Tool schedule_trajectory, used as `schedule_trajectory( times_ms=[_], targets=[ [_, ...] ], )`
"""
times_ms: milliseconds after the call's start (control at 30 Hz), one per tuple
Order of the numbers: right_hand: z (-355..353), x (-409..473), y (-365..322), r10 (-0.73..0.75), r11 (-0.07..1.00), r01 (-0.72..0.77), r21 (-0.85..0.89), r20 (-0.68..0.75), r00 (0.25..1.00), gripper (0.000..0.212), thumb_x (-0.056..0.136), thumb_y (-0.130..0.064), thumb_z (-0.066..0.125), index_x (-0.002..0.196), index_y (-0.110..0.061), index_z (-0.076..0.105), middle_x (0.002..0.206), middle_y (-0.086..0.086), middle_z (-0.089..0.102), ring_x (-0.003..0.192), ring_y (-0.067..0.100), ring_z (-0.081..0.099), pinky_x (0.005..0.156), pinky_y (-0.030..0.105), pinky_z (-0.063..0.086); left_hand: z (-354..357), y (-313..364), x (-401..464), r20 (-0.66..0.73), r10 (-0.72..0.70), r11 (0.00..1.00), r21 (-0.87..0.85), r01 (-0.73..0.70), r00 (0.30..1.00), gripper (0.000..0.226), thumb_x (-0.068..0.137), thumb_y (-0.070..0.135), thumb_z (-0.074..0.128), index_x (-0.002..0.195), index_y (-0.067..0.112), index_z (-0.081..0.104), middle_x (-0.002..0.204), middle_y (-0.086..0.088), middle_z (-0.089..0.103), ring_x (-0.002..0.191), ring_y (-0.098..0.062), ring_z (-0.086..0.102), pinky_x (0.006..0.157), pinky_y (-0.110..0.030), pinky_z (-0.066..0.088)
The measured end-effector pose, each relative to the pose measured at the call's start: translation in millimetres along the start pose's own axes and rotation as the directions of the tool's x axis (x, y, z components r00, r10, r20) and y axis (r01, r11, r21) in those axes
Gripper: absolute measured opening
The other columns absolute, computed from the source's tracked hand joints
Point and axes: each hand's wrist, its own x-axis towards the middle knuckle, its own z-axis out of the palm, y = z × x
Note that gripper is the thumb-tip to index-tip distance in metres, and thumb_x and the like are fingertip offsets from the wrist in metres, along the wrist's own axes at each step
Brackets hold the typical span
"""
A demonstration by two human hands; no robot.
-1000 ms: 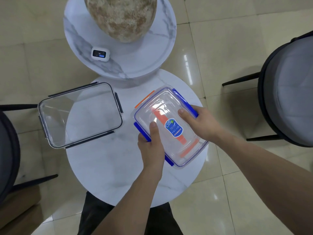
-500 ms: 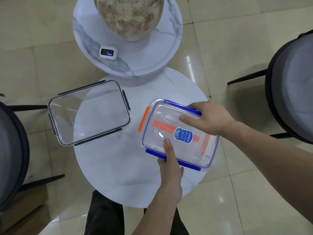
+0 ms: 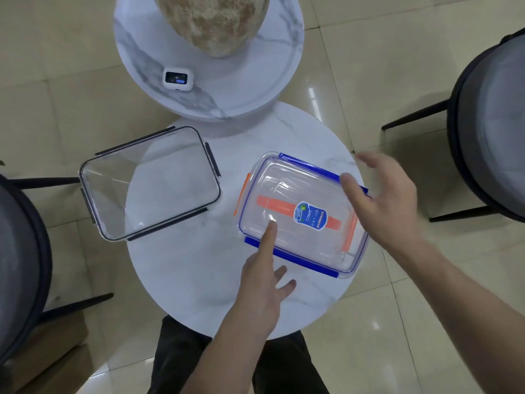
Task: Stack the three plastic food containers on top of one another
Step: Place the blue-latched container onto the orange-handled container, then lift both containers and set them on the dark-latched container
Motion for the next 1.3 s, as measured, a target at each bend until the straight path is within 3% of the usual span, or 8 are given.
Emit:
schedule_trajectory(
  times_ms=[100,200,300,467,733,900,1167,1300],
  targets=[
    [-3,-44,6,0.361,0.886,-0.313,0.341,-0.085,0.929,0.052,0.09,-0.039,0.07,0.134,-0.016,0.055,0.126,-0.007,0.06,0.11,0.009,0.06,0.1,0.034,0.05,-18,18,-1,-0.092,0.125,0.991,0.052,-0.121,0.988,0.118,0.041,0.066,0.077,0.146,0.022,0.046,0.127,0.002,0.06,0.126,-0.025,0.054,0.11,-0.05,0.045],
    [11,-90,17,0.574,0.595,-0.546,0.59,0.163,0.802,0.081,0.07,-0.069,0.072,0.136,-0.024,0.053,0.135,-0.006,0.061,0.122,0.011,0.061,0.105,0.043,0.05,-33,39,3,-0.081,0.306,0.937,0.202,-0.285,0.948,0.122,0.047,0.067,0.081,0.153,0.023,0.039,0.149,0.003,0.051,0.131,-0.016,0.05,0.117,-0.044,0.037],
    [27,-116,16,0.501,0.45,-0.622,0.641,0.395,0.77,0.089,0.064,-0.076,0.073,0.136,-0.028,0.056,0.13,-0.001,0.069,0.12,0.021,0.067,0.095,0.048,0.058,-34,62,14,0.02,0.36,0.876,0.335,-0.346,0.933,0.131,0.044,0.066,0.086,0.156,0.024,0.033,0.157,0.006,0.043,0.143,-0.014,0.041,0.116,-0.038,0.032],
    [32,-102,22,0.452,0.339,-0.603,0.722,0.438,0.777,0.079,0.068,-0.059,0.081,0.134,-0.022,0.059,0.127,0.008,0.072,0.115,0.031,0.07,0.093,0.058,0.056,-31,91,37,0.137,0.318,0.838,0.422,-0.346,0.938,0.13,0.035,0.046,0.087,0.152,0.017,0.041,0.15,-0.005,0.053,0.134,-0.02,0.053,0.118,-0.043,0.038],
    [29,-82,38,0.449,0.441,-0.625,0.644,0.445,0.775,0.071,0.068,-0.059,0.076,0.128,-0.023,0.063,0.116,0.004,0.077,0.107,0.028,0.074,0.085,0.049,0.062,-40,102,64,0.211,0.269,0.754,0.562,-0.341,0.94,0.122,0.029,0.058,0.098,0.137,0.014,0.06,0.129,-0.006,0.072,0.117,-0.025,0.069,0.107,-0.046,0.051],
    [31,-78,39,0.466,0.396,-0.64,0.658,0.457,0.758,0.083,0.058,-0.062,0.085,0.127,-0.021,0.063,0.118,0.007,0.076,0.107,0.03,0.074,0.089,0.056,0.059,-39,102,65,0.294,0.222,0.721,0.592,-0.359,0.93,0.068,0.045,0.044,0.087,0.108,0.019,0.078,0.109,-0.003,0.081,0.11,-0.027,0.073,0.097,-0.036,0.057],
    [32,-77,42,0.47,0.37,-0.638,0.675,0.457,0.755,0.048,0.074,-0.04,0.074,0.119,-0.023,0.066,0.112,0.006,0.078,0.104,0.031,0.075,0.089,0.057,0.059,-40,99,67,0.287,0.24,0.711,0.599,-0.369,0.928,0.077,0.044,0.047,0.086,0.115,0.018,0.076,0.112,-0.006,0.08,0.109,-0.028,0.073,0.092,-0.037,0.058],
    [33,-78,42,0.474,0.358,-0.635,0.684,0.453,0.755,0.053,0.076,-0.037,0.073,0.125,-0.019,0.063,0.114,0.007,0.077,0.104,0.031,0.075,0.085,0.054,0.061,-40,99,69,0.278,0.253,0.716,0.59,-0.373,0.927,0.079,0.042,0.046,0.087,0.115,0.017,0.076,0.113,-0.007,0.079,0.107,-0.028,0.073,0.093,-0.039,0.058]
  ],
)
